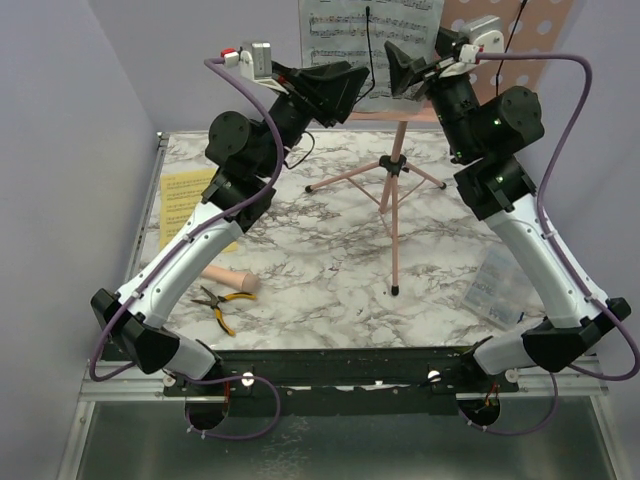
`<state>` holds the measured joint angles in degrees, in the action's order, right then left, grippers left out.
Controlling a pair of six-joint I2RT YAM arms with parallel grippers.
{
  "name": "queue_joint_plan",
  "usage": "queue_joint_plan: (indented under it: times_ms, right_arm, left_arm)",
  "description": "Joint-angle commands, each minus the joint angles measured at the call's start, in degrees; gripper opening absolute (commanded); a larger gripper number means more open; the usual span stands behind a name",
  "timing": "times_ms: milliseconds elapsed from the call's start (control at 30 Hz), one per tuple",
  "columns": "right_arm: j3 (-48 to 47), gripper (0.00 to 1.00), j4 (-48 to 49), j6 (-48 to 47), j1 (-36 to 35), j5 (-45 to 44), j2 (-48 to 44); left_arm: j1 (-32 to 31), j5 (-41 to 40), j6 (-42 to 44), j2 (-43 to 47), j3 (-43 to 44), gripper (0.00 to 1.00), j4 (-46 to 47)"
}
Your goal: Set up the instrument practice props
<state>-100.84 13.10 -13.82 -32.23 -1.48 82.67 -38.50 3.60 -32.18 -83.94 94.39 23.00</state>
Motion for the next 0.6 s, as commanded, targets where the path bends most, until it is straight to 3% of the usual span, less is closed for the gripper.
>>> queue_joint_plan:
  times_ms: [0,133,267,433,567]
  right_arm:
    - [-2.4,0.78,-8.4,-2.3,0.7,-9.9,-3.1]
    - [0.4,0.94,-13.9,-2.2,0.6,-14.1,-8.1]
    - [5.1,1.0,-21.9,1.7,0.6,-11.7,-15.4]
    - [23.2,1.0,-23.8,12.7,0.6,6.6,-28.6]
    - [45.1,1.0,-13.9,23.1,0.6,25.5,-35.1]
  left_arm:
    - [-0.3,-0.4,-0.9,4.1,-3.1,0.61,0.3]
    - [-0.3,1.6,-1.0,9.0,-8.1,0.73,-3.0]
    - [-0.3,4.6,-0.9,16.9,-16.0,0.83,-9.4]
    - [-0.3,7.1,0.5,28.5,-29.1,0.87,-21.7]
    - [-0.3,-0.8,-2.5,38.2,-43.5,0.88,-33.3]
